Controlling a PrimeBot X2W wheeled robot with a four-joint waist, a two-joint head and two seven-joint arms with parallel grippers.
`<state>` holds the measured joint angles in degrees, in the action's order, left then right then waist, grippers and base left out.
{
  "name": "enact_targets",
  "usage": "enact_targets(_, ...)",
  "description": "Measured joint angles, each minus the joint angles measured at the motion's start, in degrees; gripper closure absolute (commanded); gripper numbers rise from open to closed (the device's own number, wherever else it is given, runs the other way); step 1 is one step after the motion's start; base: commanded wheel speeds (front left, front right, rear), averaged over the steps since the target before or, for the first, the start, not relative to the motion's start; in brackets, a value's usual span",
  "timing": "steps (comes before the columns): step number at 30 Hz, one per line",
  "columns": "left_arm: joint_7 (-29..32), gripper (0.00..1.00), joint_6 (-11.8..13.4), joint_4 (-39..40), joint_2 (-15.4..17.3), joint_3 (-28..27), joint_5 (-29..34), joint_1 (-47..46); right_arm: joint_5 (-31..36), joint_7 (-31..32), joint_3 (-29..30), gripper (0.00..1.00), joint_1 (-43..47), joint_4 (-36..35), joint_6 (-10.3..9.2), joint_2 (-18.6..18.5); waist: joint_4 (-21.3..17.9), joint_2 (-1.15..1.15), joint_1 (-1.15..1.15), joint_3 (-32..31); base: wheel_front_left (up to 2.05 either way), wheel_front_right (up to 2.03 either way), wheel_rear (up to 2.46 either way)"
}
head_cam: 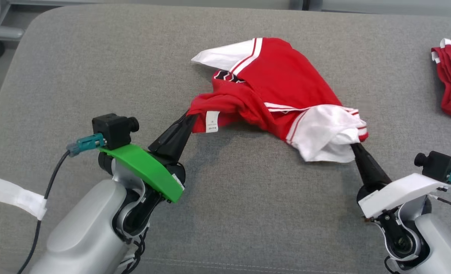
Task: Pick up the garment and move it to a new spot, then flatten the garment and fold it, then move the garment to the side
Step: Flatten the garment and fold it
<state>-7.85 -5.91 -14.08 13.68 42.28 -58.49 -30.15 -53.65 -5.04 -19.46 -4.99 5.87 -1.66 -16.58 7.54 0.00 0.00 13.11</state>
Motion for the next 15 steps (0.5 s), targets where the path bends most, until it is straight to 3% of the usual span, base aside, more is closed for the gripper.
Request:
enact_targets(3, 1.08, 1.00, -0.37, 7.06, 2.30, -0.47, -1.42, 0.83, -3.50, -0.52, 0.15, 1.00, 1.18, -4.48, 3.15, 0.96, -0.03, 0.00, 0.00, -1.31, 0.00, 0.00, 0.00)
enact_targets(6, 1.41, 1.00, -0.37, 13.65, 6.25, -2.86, -1.99, 1.42, -5.86, -1.66, 2.35, 1.00, 2.04, -9.01, 4.69, 0.32, -0.32, 0.00, 0.00, -2.48, 0.00, 0.00, 0.00)
enact_targets(9, 2.31, 1.00, -0.29, 19.64, 9.65, -6.28, -4.54, 2.05, -7.17, -3.08, 5.92, 1.00, 2.70, -12.84, 4.69, -1.13, -0.81, 0.00, 0.00, -3.37, 0.00, 0.00, 0.00)
enact_targets(12, 3.77, 1.00, 2.22, 22.95, 14.02, -10.14, -5.30, 2.60, -9.79, -3.53, 9.80, 1.00, 3.29, -15.96, 4.64, -2.16, -1.50, 0.00, 0.00, -3.69, 0.00, 0.00, 0.00)
enact_targets(15, 5.42, 1.00, 3.83, 24.32, 15.99, -13.49, -9.64, 3.35, -12.44, -3.08, 12.04, 1.00, 3.43, -16.56, 3.86, -2.88, -1.76, 0.00, 0.00, -3.31, 0.00, 0.00, 0.00)
